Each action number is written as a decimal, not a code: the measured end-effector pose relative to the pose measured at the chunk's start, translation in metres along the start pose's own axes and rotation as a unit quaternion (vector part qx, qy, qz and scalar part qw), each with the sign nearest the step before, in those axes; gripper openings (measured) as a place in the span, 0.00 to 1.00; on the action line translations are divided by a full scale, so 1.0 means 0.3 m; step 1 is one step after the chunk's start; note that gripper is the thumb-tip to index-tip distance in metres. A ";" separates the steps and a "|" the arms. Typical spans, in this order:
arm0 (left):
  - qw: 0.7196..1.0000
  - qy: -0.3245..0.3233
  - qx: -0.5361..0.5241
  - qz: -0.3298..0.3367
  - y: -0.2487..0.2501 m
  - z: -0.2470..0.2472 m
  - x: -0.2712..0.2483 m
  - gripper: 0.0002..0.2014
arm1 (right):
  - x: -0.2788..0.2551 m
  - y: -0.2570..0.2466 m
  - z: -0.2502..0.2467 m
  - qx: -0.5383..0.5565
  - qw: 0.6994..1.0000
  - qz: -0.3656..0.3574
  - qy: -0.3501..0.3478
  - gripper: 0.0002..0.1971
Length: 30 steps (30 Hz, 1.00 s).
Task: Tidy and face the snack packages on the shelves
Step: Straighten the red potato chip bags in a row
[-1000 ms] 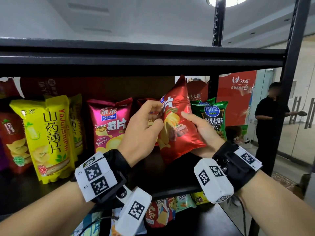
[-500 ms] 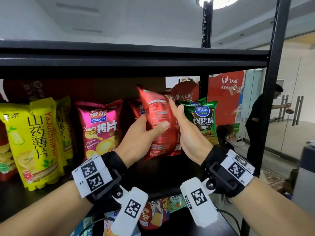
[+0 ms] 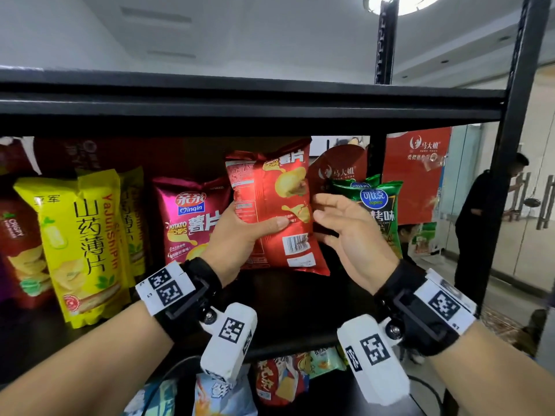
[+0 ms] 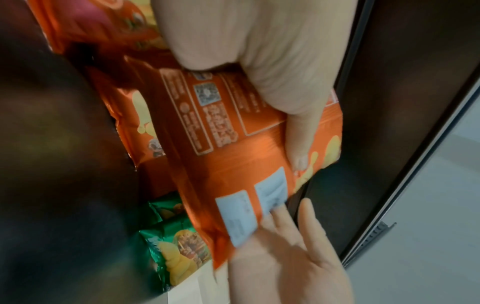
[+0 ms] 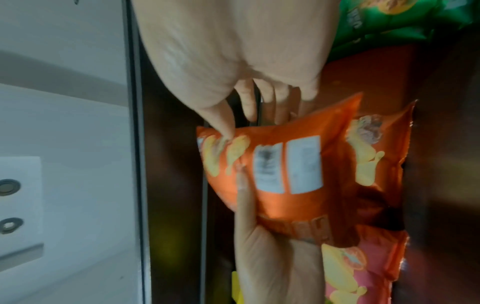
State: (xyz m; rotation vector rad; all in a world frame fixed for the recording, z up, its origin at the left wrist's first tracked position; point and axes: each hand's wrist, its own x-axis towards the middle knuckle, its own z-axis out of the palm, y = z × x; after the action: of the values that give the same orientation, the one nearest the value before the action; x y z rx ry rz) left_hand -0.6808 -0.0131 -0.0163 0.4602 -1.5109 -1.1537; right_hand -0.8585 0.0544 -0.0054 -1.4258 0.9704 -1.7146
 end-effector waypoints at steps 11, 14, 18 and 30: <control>0.999 0.003 0.024 -0.047 -0.029 -0.015 -0.021 0.35 | 0.029 0.111 0.035 0.021 0.989 0.075 -0.124 0.29; 0.982 0.092 0.165 0.004 -0.021 -0.011 -0.024 0.31 | 0.045 0.118 0.046 -0.106 0.993 -0.006 -0.057 0.32; 0.987 0.041 0.157 0.003 -0.015 0.012 -0.040 0.36 | 0.026 0.122 0.069 -0.295 0.946 -0.129 -0.025 0.43; 0.994 0.035 -0.098 0.030 -0.033 -0.016 -0.005 0.29 | -0.009 0.100 0.042 -0.245 0.951 -0.171 -0.083 0.34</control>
State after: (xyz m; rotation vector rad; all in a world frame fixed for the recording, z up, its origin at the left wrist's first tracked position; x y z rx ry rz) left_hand -0.6789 -0.0185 -0.0260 0.3158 -1.3268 -1.2134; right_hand -0.8442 0.0410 -0.0315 -2.1317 1.1575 -1.6158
